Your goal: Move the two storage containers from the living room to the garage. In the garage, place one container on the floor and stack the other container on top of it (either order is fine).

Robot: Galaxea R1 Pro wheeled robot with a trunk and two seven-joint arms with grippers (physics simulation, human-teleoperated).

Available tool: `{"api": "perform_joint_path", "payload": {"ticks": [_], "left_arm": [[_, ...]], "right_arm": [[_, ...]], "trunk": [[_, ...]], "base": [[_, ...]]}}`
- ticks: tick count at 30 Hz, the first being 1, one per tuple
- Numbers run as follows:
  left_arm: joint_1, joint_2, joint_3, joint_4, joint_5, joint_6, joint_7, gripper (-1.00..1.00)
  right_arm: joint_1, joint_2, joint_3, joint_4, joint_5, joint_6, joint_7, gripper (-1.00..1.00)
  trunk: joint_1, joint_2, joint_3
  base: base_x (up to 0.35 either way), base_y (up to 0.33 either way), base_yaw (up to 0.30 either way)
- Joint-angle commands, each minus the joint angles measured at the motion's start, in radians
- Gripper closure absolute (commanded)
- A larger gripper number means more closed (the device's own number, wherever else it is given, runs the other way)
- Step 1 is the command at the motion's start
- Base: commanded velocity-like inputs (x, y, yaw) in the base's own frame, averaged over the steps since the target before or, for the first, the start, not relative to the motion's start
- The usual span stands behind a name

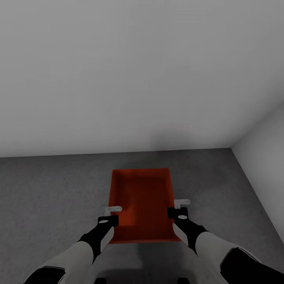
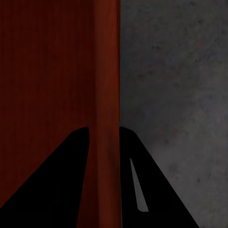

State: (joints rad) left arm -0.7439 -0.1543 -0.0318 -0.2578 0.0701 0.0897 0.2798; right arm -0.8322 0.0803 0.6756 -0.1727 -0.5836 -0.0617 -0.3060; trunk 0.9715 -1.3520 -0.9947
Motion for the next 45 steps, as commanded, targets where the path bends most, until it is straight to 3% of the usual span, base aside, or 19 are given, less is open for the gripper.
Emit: {"api": "perform_joint_path", "payload": {"ticks": [1, 23, 28, 36, 45], "left_arm": [[0.0, 0.001, 0.012, -0.005, -0.013, 0.007, 0.05, 1.0], [0.0, 0.001, 0.012, -0.006, -0.013, 0.007, 0.047, 1.0], [0.0, 0.001, 0.012, -0.006, -0.013, 0.007, 0.047, 1.0], [0.0, 0.001, 0.012, -0.006, -0.013, 0.007, 0.047, 1.0], [0.0, 0.001, 0.012, -0.006, -0.013, 0.007, 0.047, 1.0]], "right_arm": [[-0.001, -0.01, -0.014, 0.07, -0.015, -0.007, -0.062, 1.0], [-0.001, -0.011, -0.014, 0.07, -0.015, -0.007, -0.062, 1.0], [-0.001, -0.011, -0.014, 0.07, -0.015, -0.007, -0.062, 1.0], [-0.001, -0.011, -0.014, 0.07, -0.015, -0.007, -0.062, 1.0], [-0.001, -0.011, -0.014, 0.07, -0.015, -0.007, -0.062, 1.0]], "trunk": [[0.0, 0.0, 0.0], [0.0, 0.0, 0.0], [0.019, -0.035, -0.016], [0.019, -0.035, -0.016], [0.054, -0.098, -0.044]], "base": [[0.0, 0.0, 0.0], [0.0, 0.0, 0.0], [0.0, 0.0, 0.0], [0.0, 0.0, 0.0], [0.0, 0.0, 0.0]]}}
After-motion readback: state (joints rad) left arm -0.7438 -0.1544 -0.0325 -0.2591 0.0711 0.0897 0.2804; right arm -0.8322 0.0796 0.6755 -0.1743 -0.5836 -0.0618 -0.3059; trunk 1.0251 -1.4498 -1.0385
